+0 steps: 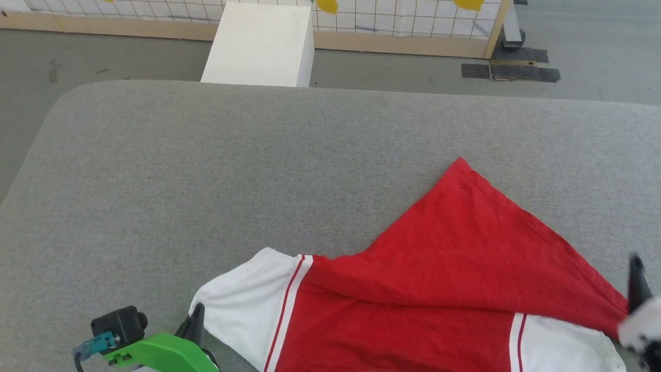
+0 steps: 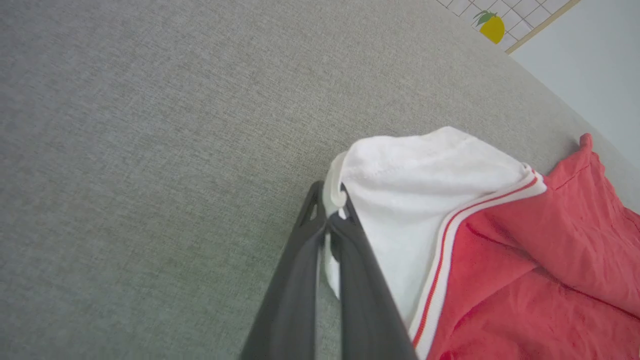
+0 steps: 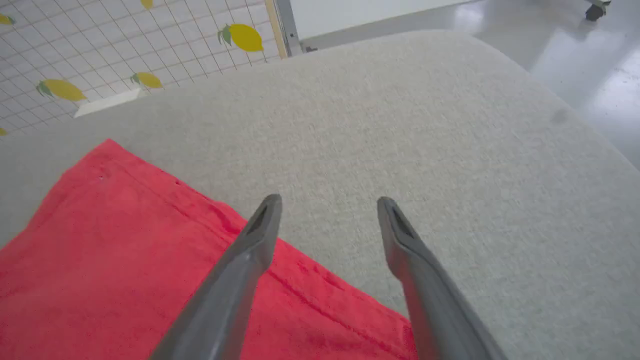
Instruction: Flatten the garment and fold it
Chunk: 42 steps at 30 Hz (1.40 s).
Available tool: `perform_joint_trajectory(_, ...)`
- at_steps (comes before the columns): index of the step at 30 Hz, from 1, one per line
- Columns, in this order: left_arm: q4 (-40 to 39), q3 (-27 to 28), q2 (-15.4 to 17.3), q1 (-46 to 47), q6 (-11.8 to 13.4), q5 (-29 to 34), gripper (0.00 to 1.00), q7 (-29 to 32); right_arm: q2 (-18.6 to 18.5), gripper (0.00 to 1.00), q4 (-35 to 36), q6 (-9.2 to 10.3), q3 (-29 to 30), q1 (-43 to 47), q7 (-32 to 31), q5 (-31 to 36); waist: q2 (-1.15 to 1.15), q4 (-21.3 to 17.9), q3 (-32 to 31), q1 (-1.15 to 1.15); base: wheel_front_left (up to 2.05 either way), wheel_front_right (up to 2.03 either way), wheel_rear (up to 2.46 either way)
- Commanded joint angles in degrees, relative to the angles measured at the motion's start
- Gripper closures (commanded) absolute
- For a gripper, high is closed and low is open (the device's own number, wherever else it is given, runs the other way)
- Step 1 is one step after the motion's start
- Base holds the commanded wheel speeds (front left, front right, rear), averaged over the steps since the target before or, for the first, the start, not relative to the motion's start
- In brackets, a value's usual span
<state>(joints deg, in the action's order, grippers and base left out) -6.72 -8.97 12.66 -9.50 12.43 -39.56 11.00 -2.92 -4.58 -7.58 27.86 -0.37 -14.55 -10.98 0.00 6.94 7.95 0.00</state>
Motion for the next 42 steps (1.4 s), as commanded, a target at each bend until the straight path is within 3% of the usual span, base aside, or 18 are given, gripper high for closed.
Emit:
perform_joint_trajectory(1,-0.14,-0.16,0.00,-0.21,0.06,0.31,1.00,-0.08,0.00,0.00,1.14,0.09,-2.44,-2.58,2.83,1.00,0.00,0.55,0.51,0.00,0.00,0.00,0.00)
perform_joint_trajectory(6,0.23,-0.47,-0.29,0.68,-0.17,0.22,1.00,-0.44,-4.02,0.00,-0.16,0.09,-13.74,-9.64,8.03,1.71,0.00,2.09,1.87,0.00,0.00,0.00,0.00)
perform_joint_trajectory(11,0.71,-0.96,-0.77,1.88,-0.61,0.10,1.00,-0.88,-9.01,0.00,-7.28,0.09,-23.42,-18.32,6.19,0.83,0.00,4.20,3.98,0.00,0.00,0.00,0.00)
perform_joint_trajectory(18,2.06,-2.12,-2.14,3.89,-1.53,-0.19,1.00,-1.86,-13.90,0.00,-20.20,0.09,-33.42,-30.25,-2.50,-1.30,0.00,7.78,7.82,0.00,0.00,0.00,0.00)
perform_joint_trajectory(29,4.72,-3.48,-3.73,6.01,-3.06,-0.80,1.00,-3.33,-17.27,0.01,-31.93,0.09,-40.69,-40.74,-19.70,-2.52,0.00,11.12,11.15,0.00,0.00,0.00,0.00)
perform_joint_trajectory(30,4.91,-3.49,-3.77,6.08,-3.11,-0.87,1.00,-3.41,-17.37,0.07,-32.52,0.09,-40.99,-41.28,-21.42,-2.46,0.00,11.17,11.20,0.00,0.00,0.00,0.00)
perform_joint_trajectory(31,5.04,-3.48,-3.79,6.13,-3.12,-0.91,1.00,-3.45,-17.40,0.26,-32.91,0.09,-41.13,-41.64,-22.66,-2.45,0.00,11.15,11.22,0.00,0.00,0.00,0.00)
perform_joint_trajectory(32,5.17,-3.47,-3.79,6.17,-3.12,-0.96,1.00,-3.49,-17.36,0.58,-33.21,0.09,-41.22,-42.00,-23.88,-2.50,0.00,11.08,11.20,0.00,0.00,0.00,0.00)
perform_joint_trajectory(33,5.26,-3.46,-3.78,6.18,-3.11,-0.98,1.00,-3.52,-17.30,0.69,-33.41,0.09,-40.98,-42.17,-24.59,-2.57,0.00,11.00,11.13,0.00,0.00,0.00,0.00)
perform_joint_trajectory(34,5.35,-3.48,-3.78,6.17,-3.09,-1.00,1.00,-3.56,-17.12,0.96,-33.49,0.09,-40.61,-42.21,-25.20,-2.67,0.00,10.87,10.97,0.00,0.00,0.00,0.00)
perform_joint_trajectory(35,5.41,-3.48,-3.79,6.14,-3.06,-1.01,1.00,-3.60,-16.81,1.00,-33.38,0.09,-39.94,-42.09,-25.13,-3.03,0.00,10.71,10.77,0.00,0.00,0.00,0.00)
perform_joint_trajectory(38,5.49,-3.53,-3.65,5.89,-3.00,-1.04,1.00,-3.58,-15.92,1.00,-32.06,0.09,-37.40,-40.58,-21.86,-3.67,0.00,9.99,9.63,0.00,0.00,0.00,0.00)
perform_joint_trajectory(42,5.38,-3.36,-3.08,5.25,-2.64,-0.94,1.00,-3.34,-14.61,1.00,-29.13,0.09,-33.61,-35.88,-12.81,-4.16,0.00,8.67,7.13,0.00,0.00,0.00,0.00)
